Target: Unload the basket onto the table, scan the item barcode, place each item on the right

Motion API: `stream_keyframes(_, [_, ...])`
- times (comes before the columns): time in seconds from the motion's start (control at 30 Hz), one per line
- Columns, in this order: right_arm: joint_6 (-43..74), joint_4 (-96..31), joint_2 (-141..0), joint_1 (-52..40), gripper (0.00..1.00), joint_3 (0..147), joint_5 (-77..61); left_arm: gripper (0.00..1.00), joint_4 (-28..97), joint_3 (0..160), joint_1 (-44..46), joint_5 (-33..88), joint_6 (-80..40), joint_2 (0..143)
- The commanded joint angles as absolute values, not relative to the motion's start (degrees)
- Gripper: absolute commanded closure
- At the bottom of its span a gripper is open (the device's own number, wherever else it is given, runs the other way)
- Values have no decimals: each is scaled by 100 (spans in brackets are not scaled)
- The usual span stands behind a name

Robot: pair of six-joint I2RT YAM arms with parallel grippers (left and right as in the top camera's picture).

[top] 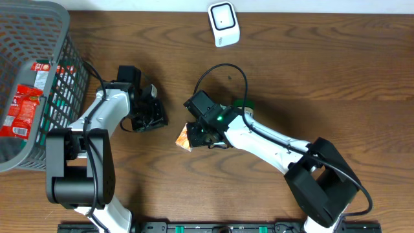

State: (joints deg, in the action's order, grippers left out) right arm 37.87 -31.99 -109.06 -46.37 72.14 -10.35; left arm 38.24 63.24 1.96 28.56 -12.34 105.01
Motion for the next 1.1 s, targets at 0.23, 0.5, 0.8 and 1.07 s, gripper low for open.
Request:
stream_keyframes(0.23, [4327,-3385,-10954,-4633,99,7054,-655,87,3465,6307,392,2838,-908,10527])
stream_keyframes(0.5, [4324,-2954,-10984,-4762,99,6904,-130,87,3457,6139,727,2480,-904,10545])
stream_keyframes(0.8, [4440,-2663,-10984,-4779,99,6569,34,87,3435,5854,823,2475,-904,10558])
stream_keyframes(1.07, [3763,-1675,-10984,-4762,99,6567,185,86,3393,5638,823,2477,-904,10558])
